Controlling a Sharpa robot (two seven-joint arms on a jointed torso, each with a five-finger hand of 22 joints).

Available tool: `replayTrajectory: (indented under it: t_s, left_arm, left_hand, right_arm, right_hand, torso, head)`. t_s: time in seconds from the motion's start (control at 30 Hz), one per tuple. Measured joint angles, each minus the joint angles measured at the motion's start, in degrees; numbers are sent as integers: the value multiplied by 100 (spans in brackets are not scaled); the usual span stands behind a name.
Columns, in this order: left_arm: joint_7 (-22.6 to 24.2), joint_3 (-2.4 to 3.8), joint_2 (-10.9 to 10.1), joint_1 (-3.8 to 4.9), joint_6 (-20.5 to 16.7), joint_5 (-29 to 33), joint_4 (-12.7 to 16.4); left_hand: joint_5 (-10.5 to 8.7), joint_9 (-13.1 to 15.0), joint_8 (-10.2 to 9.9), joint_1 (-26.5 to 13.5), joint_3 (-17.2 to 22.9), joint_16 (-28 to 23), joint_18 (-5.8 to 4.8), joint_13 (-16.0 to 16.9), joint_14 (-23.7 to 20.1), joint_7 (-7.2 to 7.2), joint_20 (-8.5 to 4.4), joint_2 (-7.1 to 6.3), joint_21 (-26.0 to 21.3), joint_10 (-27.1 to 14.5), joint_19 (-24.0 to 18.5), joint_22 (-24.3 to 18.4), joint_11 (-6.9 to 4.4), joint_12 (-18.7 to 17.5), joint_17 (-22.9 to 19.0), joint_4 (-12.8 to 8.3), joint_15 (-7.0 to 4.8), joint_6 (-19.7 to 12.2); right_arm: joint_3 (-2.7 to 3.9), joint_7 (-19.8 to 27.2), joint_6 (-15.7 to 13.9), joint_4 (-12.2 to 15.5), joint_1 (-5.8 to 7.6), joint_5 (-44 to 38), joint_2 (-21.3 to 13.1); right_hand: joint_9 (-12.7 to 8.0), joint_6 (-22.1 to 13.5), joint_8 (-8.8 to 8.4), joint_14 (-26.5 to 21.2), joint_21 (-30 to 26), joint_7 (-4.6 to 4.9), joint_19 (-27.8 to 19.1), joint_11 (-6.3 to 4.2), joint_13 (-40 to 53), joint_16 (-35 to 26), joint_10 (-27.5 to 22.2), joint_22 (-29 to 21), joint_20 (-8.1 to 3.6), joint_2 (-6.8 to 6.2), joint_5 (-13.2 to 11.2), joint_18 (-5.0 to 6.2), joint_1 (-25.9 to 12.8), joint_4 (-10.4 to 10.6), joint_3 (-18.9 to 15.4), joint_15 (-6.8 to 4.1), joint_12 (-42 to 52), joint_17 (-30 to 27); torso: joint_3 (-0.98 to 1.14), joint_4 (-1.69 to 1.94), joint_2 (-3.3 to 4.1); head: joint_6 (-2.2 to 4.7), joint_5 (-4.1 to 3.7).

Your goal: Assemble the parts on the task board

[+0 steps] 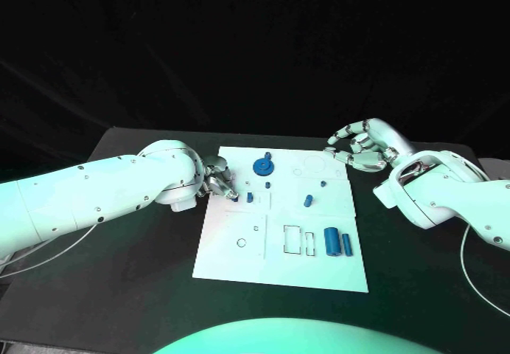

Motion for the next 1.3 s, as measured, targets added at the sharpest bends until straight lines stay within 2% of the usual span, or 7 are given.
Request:
replayTrajectory:
  t_s: [0.53,0.93,1.07,1.3]
  left_arm:
    - [-18,4,23,4,32,-46,-1]
    - [-46,3,82,6,53,-64,-40]
    - [-48,1,98,6,70,-64,-53]
    - [-49,2,108,7,106,-61,-72]
  left_hand:
    - [21,-1,-1,14,0,0,0,-1,0,-3,0,14,0,-1,0,-1,1,0,-1,0,0,4]
    - [57,7,40,-24,-41,22,0,337,0,-19,-20,36,22,178,20,38,-10,205,-1,-41,1,62]
    - [57,43,90,-178,-131,69,0,573,10,-62,-41,48,22,328,41,49,-63,366,-1,-131,-52,122]
    - [57,64,107,-216,-159,94,0,679,10,-87,-41,69,22,383,41,47,-89,402,-1,-159,-53,148]
  right_arm:
    - [0,1,0,0,-8,0,0]
    - [0,2,0,0,-10,2,-1]
    - [0,2,0,0,-10,2,-3]
    - [0,2,0,0,-10,2,-4]
  right_hand:
    - [0,0,0,0,0,0,0,0,-1,0,0,-1,0,0,0,0,0,-1,-1,0,0,5]
    - [0,0,0,0,0,0,0,0,-1,0,0,-1,0,0,0,0,0,-1,-1,0,0,4]
    - [0,0,0,0,0,0,0,0,-1,0,0,-2,0,0,0,0,0,-1,-1,0,0,3]
    - [0,0,-1,0,0,0,0,0,-1,0,0,-1,0,0,0,0,0,-1,-1,0,0,3]
  torso:
    - [-2,2,-3]
    - [-1,-2,0]
    - [0,-3,0]
    - [2,-5,-1]
  head:
    - [-2,-2]
    - [-25,-2]
    - [-34,-7]
    - [-38,-10]
